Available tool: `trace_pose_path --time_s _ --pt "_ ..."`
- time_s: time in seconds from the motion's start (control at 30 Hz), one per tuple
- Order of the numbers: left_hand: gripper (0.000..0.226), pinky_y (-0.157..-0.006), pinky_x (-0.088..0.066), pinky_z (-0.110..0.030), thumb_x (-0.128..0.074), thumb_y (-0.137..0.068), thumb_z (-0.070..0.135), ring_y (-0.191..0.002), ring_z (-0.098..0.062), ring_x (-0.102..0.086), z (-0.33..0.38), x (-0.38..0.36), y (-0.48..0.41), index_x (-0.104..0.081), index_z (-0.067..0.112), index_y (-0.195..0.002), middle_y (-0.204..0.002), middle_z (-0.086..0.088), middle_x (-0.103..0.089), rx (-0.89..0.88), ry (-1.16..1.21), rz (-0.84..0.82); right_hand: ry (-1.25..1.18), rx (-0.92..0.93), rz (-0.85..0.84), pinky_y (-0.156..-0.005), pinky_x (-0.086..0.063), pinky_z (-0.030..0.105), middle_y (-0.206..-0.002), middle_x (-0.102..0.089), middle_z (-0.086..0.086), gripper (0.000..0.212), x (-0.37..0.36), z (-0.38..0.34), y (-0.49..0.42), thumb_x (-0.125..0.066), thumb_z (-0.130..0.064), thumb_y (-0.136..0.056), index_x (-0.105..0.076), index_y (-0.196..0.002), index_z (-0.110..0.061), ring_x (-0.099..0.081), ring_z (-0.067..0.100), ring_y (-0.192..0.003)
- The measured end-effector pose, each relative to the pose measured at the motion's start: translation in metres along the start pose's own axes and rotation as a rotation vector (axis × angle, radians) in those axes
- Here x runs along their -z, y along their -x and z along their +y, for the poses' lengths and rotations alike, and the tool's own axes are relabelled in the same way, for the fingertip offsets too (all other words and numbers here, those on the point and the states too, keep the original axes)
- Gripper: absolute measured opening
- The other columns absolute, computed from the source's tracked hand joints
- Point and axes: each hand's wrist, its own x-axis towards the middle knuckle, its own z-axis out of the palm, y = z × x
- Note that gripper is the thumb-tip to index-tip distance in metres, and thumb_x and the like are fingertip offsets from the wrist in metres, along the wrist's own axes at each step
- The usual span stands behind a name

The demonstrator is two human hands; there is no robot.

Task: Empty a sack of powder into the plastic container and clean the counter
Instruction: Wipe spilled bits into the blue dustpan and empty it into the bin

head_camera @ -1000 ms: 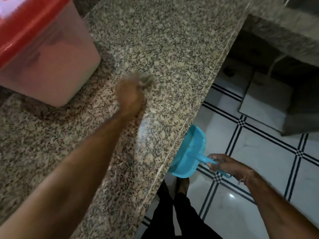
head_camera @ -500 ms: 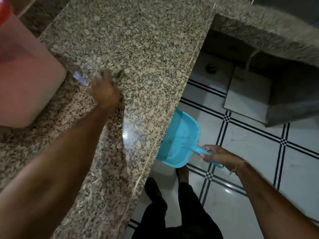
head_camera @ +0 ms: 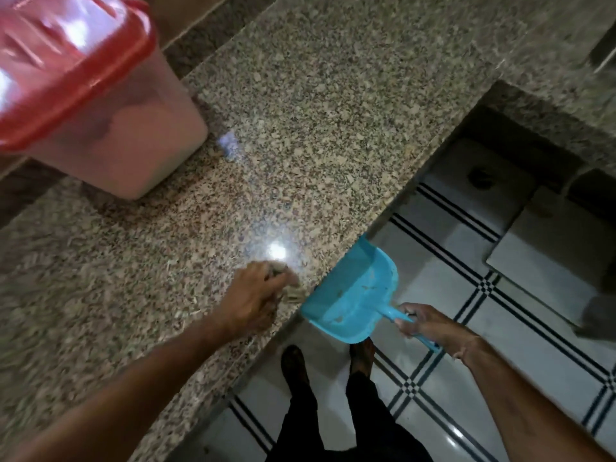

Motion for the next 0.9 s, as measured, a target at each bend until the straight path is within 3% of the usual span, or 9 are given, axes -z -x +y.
trace_pose_path --time_s 0.03,0.2,0.33,0.4,0.5,0.63,0.73,0.8,0.9 --pt "0.027 -0.073 -0.033 -0.031 -0.054 -0.095 0.026 -0.089 -0.002 -0.031 -0.001 0.007 0.005 -0.06 0.034 -0.12 -0.1 0.023 -0.027 0.05 0.016 0.022 0.014 0.003 -0.014 -0.077 -0.048 0.027 -0.082 -0.061 -0.004 0.015 0.002 -0.001 -0.001 -0.071 -0.024 -0.096 -0.07 -0.104 -0.011 -0.059 0.008 -0.078" --pt "0.026 -0.068 -0.043 -0.032 -0.045 -0.108 0.033 -0.083 -0.009 -0.043 -0.008 0.012 -0.074 -0.069 0.024 -0.113 -0.093 0.01 -0.046 0.284 0.0 0.233 0.061 0.015 -0.077 -0.067 -0.046 0.016 -0.077 -0.058 -0.005 0.01 0.004 -0.006 0.001 -0.069 -0.021 -0.097 -0.067 -0.096 -0.011 -0.057 0.002 -0.069" --pt "0.03 -0.083 -0.052 -0.041 -0.046 -0.103 0.032 -0.089 -0.016 -0.059 0.009 -0.021 -0.156 -0.072 0.029 -0.116 -0.107 0.003 -0.067 0.228 0.062 0.205 0.076 0.028 -0.092 -0.078 -0.046 0.028 -0.081 -0.059 -0.004 0.035 0.004 -0.002 0.005 -0.071 -0.038 -0.086 -0.068 -0.1 -0.007 -0.058 0.01 -0.079" --pt "0.035 -0.086 -0.049 -0.041 -0.045 -0.101 0.033 -0.094 -0.016 -0.058 0.018 -0.039 -0.16 -0.07 0.032 -0.125 -0.119 0.001 -0.068 0.175 0.056 0.121 0.102 0.023 -0.086 -0.081 -0.046 0.029 -0.085 -0.061 -0.002 0.034 0.001 0.003 0.007 -0.07 -0.038 -0.087 -0.068 -0.103 -0.007 -0.06 0.011 -0.083" --pt "0.044 -0.083 -0.046 -0.037 -0.036 -0.101 0.043 -0.095 -0.006 -0.045 0.018 -0.035 -0.103 -0.069 0.033 -0.128 -0.12 0.002 -0.067 0.224 0.072 0.113 0.128 0.032 -0.071 -0.076 -0.045 0.026 -0.083 -0.063 -0.001 0.015 -0.009 0.011 0.012 -0.067 -0.024 -0.098 -0.068 -0.1 -0.009 -0.06 0.012 -0.082" --pt "0.043 -0.083 -0.03 -0.032 -0.034 -0.106 0.035 -0.098 -0.009 -0.045 0.028 -0.004 0.012 -0.072 0.022 -0.118 -0.118 -0.003 -0.067 0.243 0.101 0.078 0.153 0.038 -0.056 -0.076 -0.044 0.03 -0.079 -0.064 -0.001 0.012 -0.029 0.018 0.022 -0.067 -0.024 -0.097 -0.07 -0.097 -0.013 -0.058 0.015 -0.08" --pt "0.035 -0.079 -0.042 -0.036 -0.04 -0.101 0.031 -0.096 -0.015 -0.051 0.031 0.004 0.082 -0.07 0.022 -0.116 -0.111 -0.002 -0.065 0.297 0.099 0.091 0.153 0.039 -0.036 -0.081 -0.045 0.033 -0.079 -0.065 -0.001 0.01 -0.046 0.02 0.031 -0.068 -0.027 -0.097 -0.07 -0.096 -0.017 -0.059 0.016 -0.08" --pt "0.031 -0.073 -0.051 -0.038 -0.042 -0.1 0.021 -0.09 -0.008 -0.05 0.03 0.015 0.106 -0.07 0.021 -0.112 -0.101 0.002 -0.065 0.367 0.136 0.153 0.14 0.047 -0.032 -0.084 -0.045 0.035 -0.078 -0.066 -0.002 0.01 -0.058 0.019 0.035 -0.068 -0.029 -0.096 -0.072 -0.095 -0.02 -0.06 0.015 -0.081" --pt "0.028 -0.065 -0.062 -0.031 -0.043 -0.108 0.012 -0.085 0.002 -0.063 0.018 0.05 0.121 -0.067 0.027 -0.112 -0.1 0.009 -0.062 0.69 0.316 0.406 0.153 0.06 -0.024 -0.085 -0.047 0.034 -0.078 -0.068 -0.003 0.011 -0.073 0.017 0.039 -0.068 -0.031 -0.097 -0.074 -0.088 -0.03 -0.062 0.013 -0.081"
